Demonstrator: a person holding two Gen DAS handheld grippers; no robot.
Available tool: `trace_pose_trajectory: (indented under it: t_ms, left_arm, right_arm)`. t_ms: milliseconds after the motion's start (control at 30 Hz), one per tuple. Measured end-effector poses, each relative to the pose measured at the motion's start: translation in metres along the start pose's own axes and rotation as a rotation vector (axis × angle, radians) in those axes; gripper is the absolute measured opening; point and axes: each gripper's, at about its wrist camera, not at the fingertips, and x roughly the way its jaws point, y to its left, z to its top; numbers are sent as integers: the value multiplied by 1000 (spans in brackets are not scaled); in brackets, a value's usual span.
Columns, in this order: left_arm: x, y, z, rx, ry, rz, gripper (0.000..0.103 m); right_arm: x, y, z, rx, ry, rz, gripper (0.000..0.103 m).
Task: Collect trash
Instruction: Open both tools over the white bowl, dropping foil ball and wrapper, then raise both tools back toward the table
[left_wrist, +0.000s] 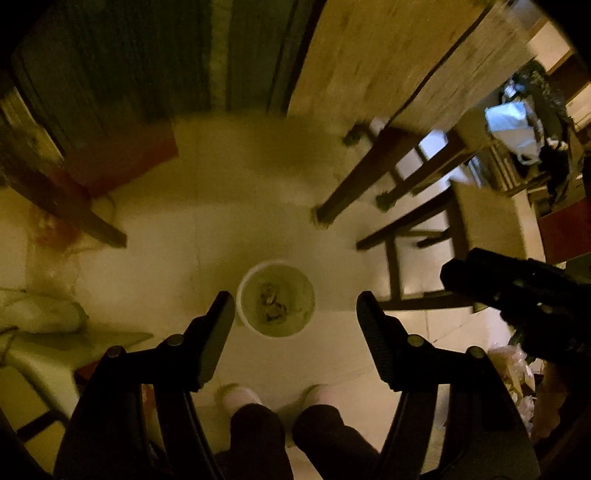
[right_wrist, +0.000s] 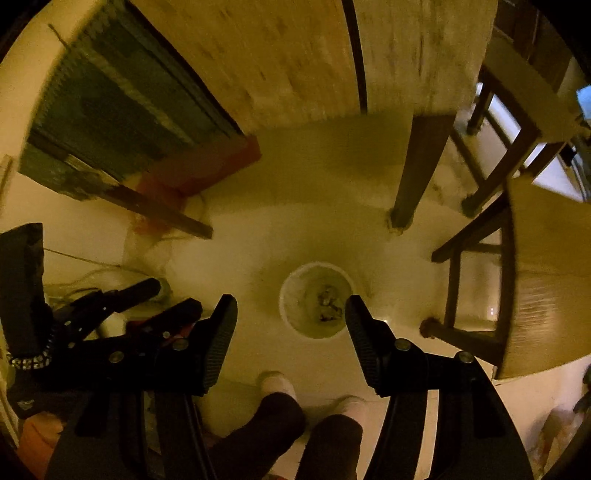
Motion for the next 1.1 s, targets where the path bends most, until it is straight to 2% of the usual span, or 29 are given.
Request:
trace_pose_trajectory:
  t_ms: [200, 333, 600, 800, 900, 1100]
  left_arm:
    - [-100, -13, 28, 20, -112, -7, 67]
    - [-177, -22, 44, 50, -214, 2, 67]
    - [-306, -40, 58, 98, -409, -3, 67]
    - [-377, -46, 57, 123, -527, -18, 67]
    - [-413, -45, 55, 149, -597, -15, 68]
    - [-458, -30, 50, 154, -714, -36, 74]
  right_arm:
    - [-84, 36, 16, -39, -84, -15, 57]
    - [-151, 63, 23, -75, -172, -42, 57]
    - [-250, 108, 31, -127, -322, -104, 57]
    - [-316, 147, 35, -153, -465, -96, 57]
    - [-334, 163, 36, -174, -524, -90, 59]
    - [-364, 192, 31, -212, -638, -108, 59]
